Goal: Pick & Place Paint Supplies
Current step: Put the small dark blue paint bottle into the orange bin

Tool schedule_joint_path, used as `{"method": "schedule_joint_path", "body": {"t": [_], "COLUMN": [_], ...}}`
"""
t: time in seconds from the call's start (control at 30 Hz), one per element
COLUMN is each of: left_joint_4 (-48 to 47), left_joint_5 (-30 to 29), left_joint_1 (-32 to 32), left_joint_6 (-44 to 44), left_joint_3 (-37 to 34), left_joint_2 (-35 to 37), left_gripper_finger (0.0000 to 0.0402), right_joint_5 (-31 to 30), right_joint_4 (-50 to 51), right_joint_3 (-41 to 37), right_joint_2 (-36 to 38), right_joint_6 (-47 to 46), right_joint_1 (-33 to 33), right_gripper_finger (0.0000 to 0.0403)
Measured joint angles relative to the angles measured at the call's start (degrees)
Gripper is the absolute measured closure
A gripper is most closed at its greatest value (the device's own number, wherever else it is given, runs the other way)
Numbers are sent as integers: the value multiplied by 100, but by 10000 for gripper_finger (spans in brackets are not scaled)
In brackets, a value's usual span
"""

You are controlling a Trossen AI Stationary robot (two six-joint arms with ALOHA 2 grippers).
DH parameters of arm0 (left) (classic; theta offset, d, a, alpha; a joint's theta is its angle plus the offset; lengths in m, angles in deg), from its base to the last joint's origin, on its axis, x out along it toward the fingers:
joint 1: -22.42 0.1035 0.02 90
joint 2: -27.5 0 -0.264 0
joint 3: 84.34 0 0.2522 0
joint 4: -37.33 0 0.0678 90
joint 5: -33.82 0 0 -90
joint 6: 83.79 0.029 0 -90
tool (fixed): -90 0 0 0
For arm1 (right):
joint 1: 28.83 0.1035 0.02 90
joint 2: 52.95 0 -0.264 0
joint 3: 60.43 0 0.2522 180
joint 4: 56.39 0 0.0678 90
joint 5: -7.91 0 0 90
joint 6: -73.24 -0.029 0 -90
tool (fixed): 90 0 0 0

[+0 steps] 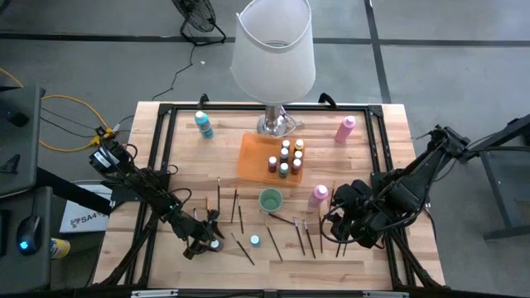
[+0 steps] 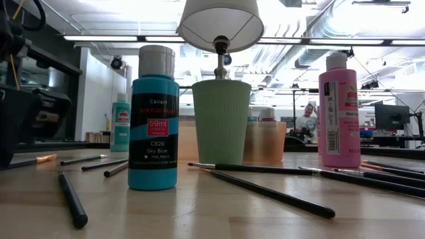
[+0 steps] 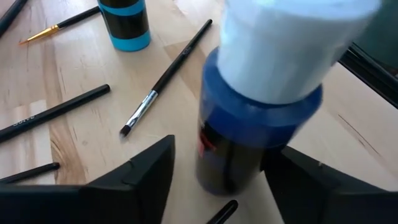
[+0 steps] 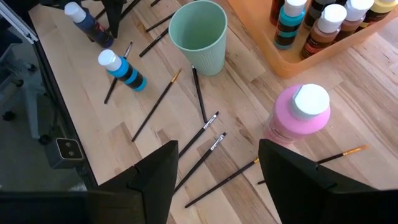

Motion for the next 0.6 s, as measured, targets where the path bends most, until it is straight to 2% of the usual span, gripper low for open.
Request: {"method": "schedule_joint_path", "body": {"t": [0.33, 0.6], "left_joint_4": [275, 333], "left_joint_5": [2, -7], "left_joint_1": [0, 0], "left_joint_6": [-189, -616], "left_joint_3": [0, 0], "left_joint_2": [4, 35], "left_gripper_finger": [266, 277], "right_joint_5": [-1, -2], "right_joint_4": [0, -140], "right_joint_3": [0, 0], "right_joint_2": [0, 0], "right_joint_6": [0, 0], "right_joint_1": [0, 0], "right_gripper_finger": [186, 186]}}
